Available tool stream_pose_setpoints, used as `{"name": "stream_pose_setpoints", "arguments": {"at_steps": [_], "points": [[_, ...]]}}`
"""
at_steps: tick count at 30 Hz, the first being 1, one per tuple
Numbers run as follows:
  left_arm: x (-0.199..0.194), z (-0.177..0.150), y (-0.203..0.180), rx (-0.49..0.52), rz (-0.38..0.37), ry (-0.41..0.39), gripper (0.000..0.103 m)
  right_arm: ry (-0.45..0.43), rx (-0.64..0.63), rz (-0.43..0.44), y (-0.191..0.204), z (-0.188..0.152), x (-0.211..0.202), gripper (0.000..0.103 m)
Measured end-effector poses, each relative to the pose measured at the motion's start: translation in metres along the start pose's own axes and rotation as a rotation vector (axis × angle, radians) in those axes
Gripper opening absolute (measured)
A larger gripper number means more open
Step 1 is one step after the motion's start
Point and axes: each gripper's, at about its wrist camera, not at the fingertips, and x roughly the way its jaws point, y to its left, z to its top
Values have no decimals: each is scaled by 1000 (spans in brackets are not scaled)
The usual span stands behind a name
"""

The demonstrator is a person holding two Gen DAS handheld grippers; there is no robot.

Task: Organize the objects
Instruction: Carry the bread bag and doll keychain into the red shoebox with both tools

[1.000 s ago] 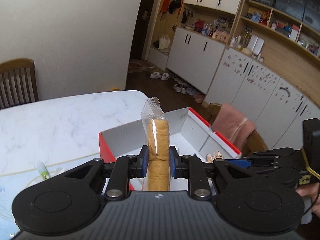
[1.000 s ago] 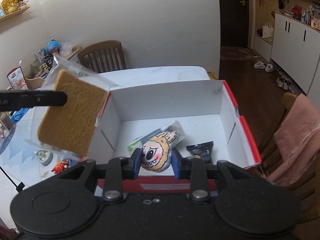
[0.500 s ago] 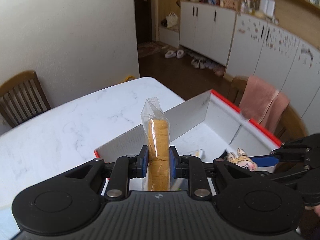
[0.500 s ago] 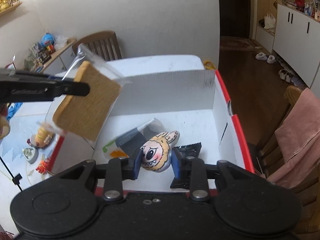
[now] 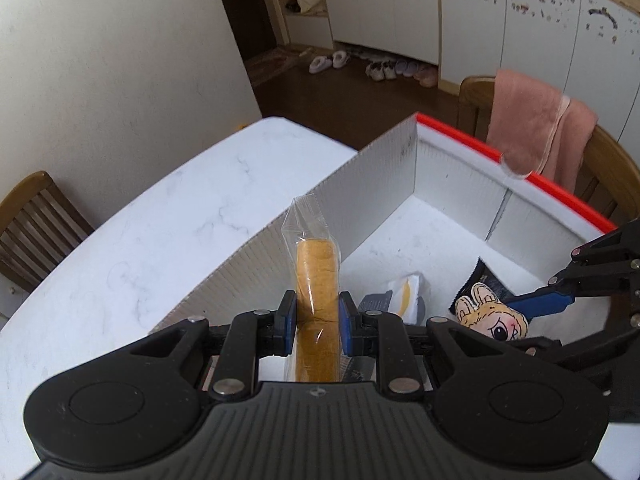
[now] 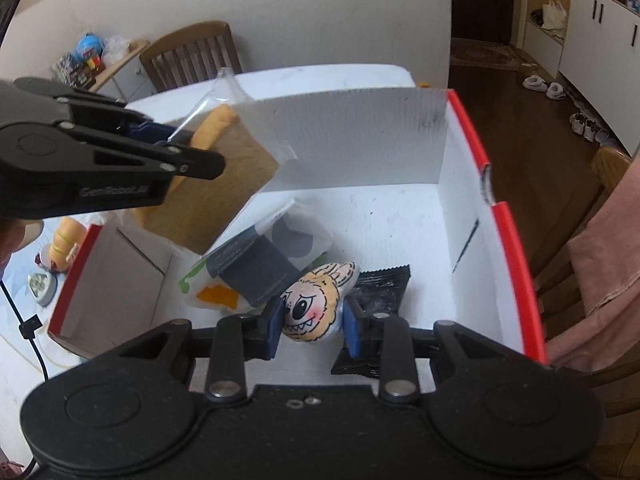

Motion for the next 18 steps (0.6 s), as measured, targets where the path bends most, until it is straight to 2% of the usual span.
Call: {"name": "stream_pose_setpoints", "arguments": {"at_steps": [5,9,18], "points": [[15,-5,-3,1,-4,40,20,34,-5,-8,4,1,12,31],[20,-5,-1,-38,-13,57,20,53,-7,-23,4,2,17,31],[21,-5,3,-99,-38,54,22,74,-49,-45,9,-2,18,35]]}}
